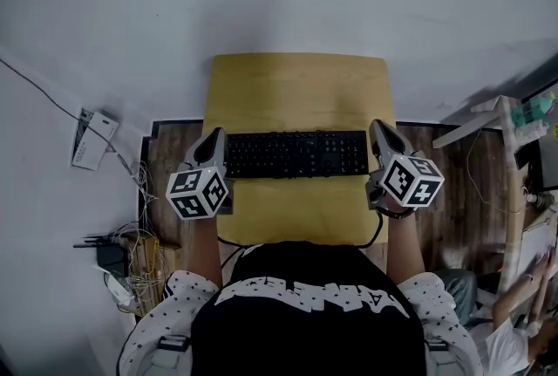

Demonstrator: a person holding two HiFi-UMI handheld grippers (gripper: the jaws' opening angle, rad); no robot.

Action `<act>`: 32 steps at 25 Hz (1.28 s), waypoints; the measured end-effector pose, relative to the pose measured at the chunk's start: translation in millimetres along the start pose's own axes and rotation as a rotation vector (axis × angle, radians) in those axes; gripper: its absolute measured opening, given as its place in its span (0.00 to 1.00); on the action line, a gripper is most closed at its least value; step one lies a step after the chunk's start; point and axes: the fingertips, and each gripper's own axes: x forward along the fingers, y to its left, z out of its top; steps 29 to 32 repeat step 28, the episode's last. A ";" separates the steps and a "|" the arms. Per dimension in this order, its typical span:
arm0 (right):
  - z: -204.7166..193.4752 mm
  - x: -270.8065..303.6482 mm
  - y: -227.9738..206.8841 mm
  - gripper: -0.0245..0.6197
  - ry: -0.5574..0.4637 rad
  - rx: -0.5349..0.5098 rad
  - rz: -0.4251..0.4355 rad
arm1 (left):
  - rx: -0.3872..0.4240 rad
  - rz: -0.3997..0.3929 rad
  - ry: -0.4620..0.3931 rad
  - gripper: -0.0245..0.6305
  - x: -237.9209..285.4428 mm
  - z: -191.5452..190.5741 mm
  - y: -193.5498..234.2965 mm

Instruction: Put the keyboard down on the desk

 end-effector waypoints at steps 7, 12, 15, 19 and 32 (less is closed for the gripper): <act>-5.4 -2.8 12.5 0.06 0.014 -0.031 0.045 | -0.004 -0.001 0.001 0.03 -3.7 -1.9 1.4; -7.4 -5.3 10.3 0.06 0.017 -0.031 0.027 | -0.003 -0.008 0.009 0.03 -4.4 -4.6 1.2; -9.5 -6.4 7.2 0.06 0.023 -0.023 0.019 | 0.000 -0.011 0.015 0.03 -4.1 -5.9 -0.4; -10.8 -8.5 5.9 0.06 0.027 -0.022 0.017 | 0.004 -0.015 0.024 0.03 -4.2 -6.8 -2.0; -11.6 -5.4 6.2 0.06 0.041 -0.028 0.027 | 0.001 -0.013 0.030 0.03 -2.2 -7.5 -2.3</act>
